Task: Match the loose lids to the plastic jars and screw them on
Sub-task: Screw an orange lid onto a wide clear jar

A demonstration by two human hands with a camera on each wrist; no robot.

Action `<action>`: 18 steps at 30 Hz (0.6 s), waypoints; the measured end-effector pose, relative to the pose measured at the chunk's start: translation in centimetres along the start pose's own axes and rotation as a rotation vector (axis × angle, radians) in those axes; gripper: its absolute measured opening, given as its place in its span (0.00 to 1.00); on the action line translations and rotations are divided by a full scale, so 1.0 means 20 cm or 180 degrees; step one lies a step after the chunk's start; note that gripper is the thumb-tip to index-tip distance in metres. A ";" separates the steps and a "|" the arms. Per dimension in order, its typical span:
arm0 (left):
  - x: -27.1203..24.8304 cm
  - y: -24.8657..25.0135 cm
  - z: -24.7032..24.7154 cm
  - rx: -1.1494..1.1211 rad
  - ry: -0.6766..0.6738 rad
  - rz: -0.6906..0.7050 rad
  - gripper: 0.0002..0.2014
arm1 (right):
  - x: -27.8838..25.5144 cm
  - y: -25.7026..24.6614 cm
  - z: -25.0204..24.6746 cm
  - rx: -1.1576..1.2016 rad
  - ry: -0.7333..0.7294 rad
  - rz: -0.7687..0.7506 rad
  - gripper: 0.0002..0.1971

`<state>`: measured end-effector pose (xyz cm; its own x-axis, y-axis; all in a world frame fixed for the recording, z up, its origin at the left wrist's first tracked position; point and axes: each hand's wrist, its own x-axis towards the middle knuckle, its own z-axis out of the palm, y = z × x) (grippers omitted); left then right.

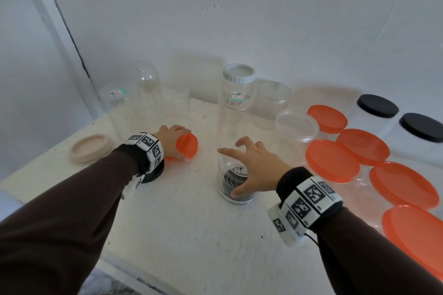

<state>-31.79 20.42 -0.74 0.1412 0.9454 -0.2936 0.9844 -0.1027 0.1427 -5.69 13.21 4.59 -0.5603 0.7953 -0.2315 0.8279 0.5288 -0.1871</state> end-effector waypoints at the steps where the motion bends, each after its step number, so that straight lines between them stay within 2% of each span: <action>1: 0.00 0.01 0.00 0.0002 0.0000 0.0000 0.46 | 0.01 -0.01 0.00 0.0011 0.0026 -0.0014 0.47; 6: -0.01 0.06 -0.04 -0.0219 0.0210 0.0080 0.44 | 0.05 -0.06 0.01 0.0201 0.0273 -0.0101 0.47; 10: -0.04 0.05 -0.10 -0.0411 0.0465 0.0196 0.48 | 0.06 -0.09 0.01 0.0416 0.0471 -0.0150 0.47; 18: -0.17 0.07 -0.20 -0.0997 0.0802 0.0344 0.49 | -0.05 -0.03 -0.05 0.0681 0.0973 -0.0298 0.47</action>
<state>-31.29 18.31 4.26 0.1737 0.9844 -0.0260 0.8804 -0.1434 0.4521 -5.51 12.35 5.79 -0.5728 0.8153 0.0854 0.7312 0.5552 -0.3964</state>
